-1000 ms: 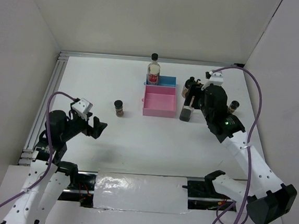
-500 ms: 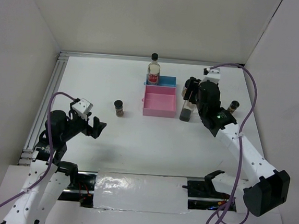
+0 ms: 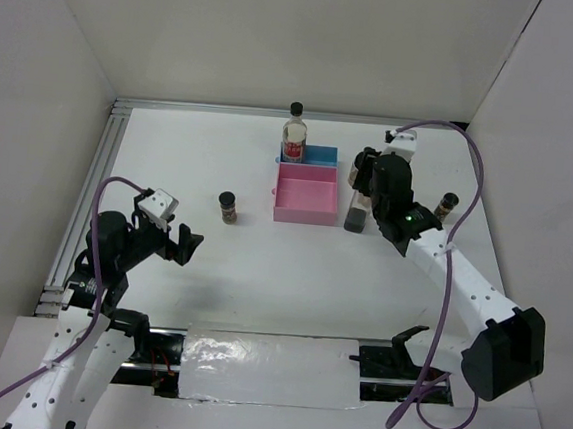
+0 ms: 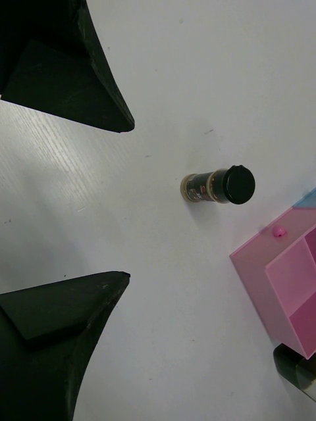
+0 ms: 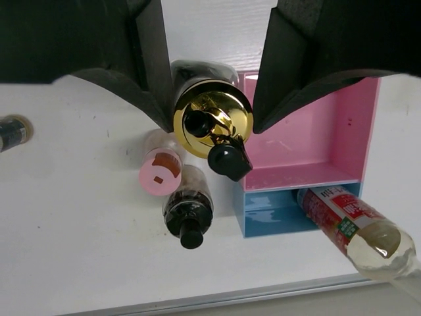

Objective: Organize the condiment bottles

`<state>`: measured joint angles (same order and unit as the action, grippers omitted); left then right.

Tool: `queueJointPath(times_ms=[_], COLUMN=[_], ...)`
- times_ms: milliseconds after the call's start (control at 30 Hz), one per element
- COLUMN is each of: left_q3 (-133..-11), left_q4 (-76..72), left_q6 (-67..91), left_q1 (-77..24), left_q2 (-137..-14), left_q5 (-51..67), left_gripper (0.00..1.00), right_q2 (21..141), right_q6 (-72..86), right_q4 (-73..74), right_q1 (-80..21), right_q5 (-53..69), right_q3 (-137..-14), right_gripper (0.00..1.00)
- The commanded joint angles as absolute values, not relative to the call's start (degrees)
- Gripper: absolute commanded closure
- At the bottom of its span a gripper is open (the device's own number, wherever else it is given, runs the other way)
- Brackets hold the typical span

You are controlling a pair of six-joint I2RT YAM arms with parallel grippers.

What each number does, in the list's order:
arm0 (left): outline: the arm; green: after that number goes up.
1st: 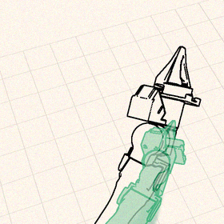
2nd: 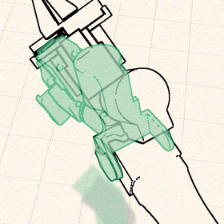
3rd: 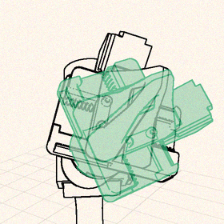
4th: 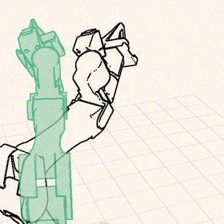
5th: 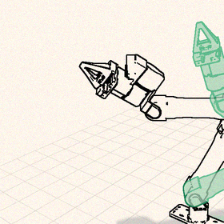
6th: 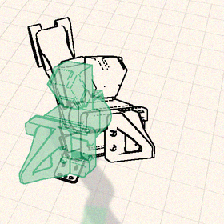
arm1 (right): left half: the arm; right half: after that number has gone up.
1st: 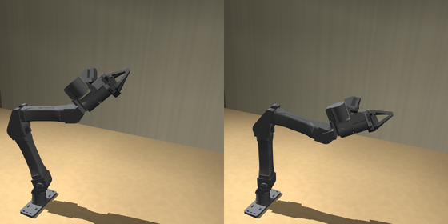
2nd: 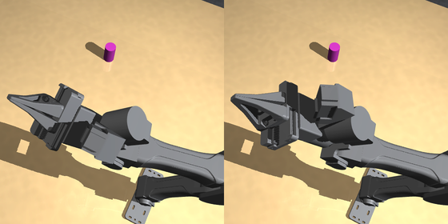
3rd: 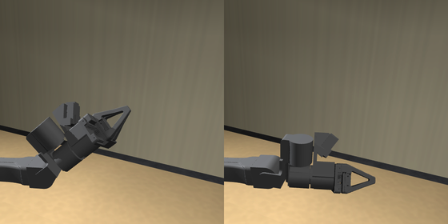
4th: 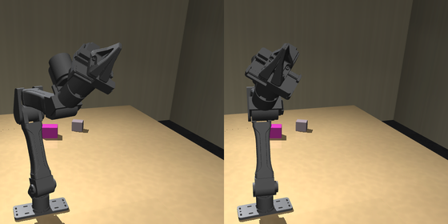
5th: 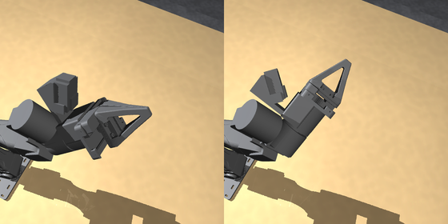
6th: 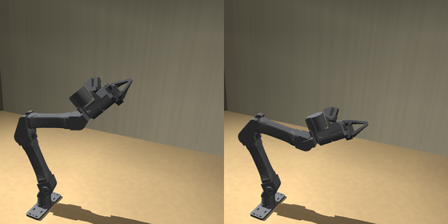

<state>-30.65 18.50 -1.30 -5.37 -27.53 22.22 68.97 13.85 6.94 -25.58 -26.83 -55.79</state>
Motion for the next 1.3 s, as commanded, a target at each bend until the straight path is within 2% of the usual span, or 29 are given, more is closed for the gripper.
queueJointPath(times_ms=[0,167,267,333,367,467,500,533,867,1133,1267], left_q3=[-33.0,-33.0,-33.0,-33.0,-33.0,-32.8,-32.7,-32.6,-32.0,-32.4,-32.8], left_q4=[17.8,17.8,17.8,17.7,17.7,17.7,17.7,17.7,17.1,16.6,16.3], left_q6=[-1.6,-1.4,-1.7,-1.7,-1.8,-2.0,-2.2,-2.3,-2.4,-2.1,-2.4], left_q1=[-5.1,-5.2,-5.1,-5.2,-5.1,-5.1,-5.1,-5.2,-5.1,-5.2,-5.2], left_q2=[-27.1,-27.2,-27.4,-27.4,-27.5,-27.2,-27.3,-27.2,-27.3,-29.1,-29.6], left_q5=[22.4,22.4,22.4,22.3,22.2,22.1,21.9,21.8,21.9,22.1,22.1], left_gripper=[0.01,0.01,0.01,0.01,0.01,0.01,0.01,0.01,0.01,0.01,0.01], right_q2=[69.1,70.5,71.1,71.3,71.2,70.8,70.4,69.9,62.2,65.6,71.3], right_q6=[14.0,12.9,12.4,11.9,11.6,10.1,9.5,8.4,-3.1,-3.7,-3.8], right_q4=[2.2,1.7,1.2,1.0,0.7,0.4,0.4,1.0,5.3,9.3,8.2], right_q1=[-25.1,-24.2,-23.7,-23.6,-23.5,-23.6,-23.5,-23.6,-23.0,-23.1,-23.1], right_q5=[-30.0,-30.6,-30.2,-29.6,-28.7,-26.7,-25.9,-25.4,-14.5,-9.8,-7.0], right_q3=[-55.2,-55.0,-55.0,-54.9,-54.9,-54.8,-55.0,-55.5,-62.3,-75.8,-84.3], right_gripper=[0.44,0.47,0.53,0.6,0.71,0.87,0.97,1.0,1.0,1.0,1.0])
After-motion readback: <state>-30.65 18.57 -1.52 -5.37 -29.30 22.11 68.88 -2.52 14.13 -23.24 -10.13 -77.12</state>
